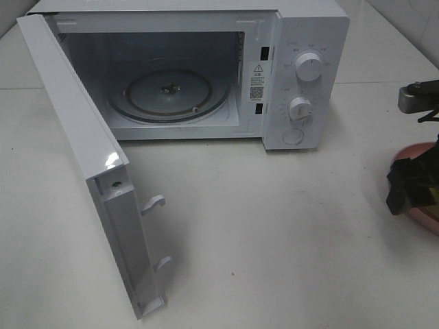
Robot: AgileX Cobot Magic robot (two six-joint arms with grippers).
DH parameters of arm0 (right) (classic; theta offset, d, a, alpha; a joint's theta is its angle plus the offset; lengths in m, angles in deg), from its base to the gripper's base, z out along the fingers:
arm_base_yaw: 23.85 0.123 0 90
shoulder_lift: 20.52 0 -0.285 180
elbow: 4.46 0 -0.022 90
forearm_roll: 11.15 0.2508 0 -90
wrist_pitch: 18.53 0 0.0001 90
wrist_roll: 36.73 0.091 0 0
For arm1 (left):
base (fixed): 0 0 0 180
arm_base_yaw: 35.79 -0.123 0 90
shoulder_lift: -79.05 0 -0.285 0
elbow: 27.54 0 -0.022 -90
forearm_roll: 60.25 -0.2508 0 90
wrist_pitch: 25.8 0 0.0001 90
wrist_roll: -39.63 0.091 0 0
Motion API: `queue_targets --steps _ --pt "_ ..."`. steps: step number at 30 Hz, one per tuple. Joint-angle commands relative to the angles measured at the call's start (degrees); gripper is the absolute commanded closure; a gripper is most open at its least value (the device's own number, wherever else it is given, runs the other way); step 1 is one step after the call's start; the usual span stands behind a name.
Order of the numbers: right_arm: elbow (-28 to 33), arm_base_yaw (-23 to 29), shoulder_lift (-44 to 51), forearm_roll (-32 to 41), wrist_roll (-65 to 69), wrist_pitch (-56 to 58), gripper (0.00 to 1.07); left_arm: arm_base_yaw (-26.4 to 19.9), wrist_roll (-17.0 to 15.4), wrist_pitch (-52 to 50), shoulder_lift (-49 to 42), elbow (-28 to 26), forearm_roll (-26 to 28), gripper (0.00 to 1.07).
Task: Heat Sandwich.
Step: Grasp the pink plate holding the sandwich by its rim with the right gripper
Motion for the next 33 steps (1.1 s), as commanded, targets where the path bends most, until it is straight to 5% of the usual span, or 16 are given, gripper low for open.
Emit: queue_targets --steps 1,24,33 --pt "-0.29 -1.03 -0.57 -0.52 -0.29 -1.26 0.23 -0.29 0.0 -0.52 -0.92 0.06 0.11 0.07" --pt "-0.34 -1.43 -10.89 -0.52 0.74 -7.73 0.27 -0.29 0.0 -0.52 -0.92 0.06 0.11 0.07" --pt "-4.35 -1.43 -15.76 -9.0 5.96 -9.22 0.27 -0.29 0.0 -0.52 -0.92 0.06 0.11 0.07"
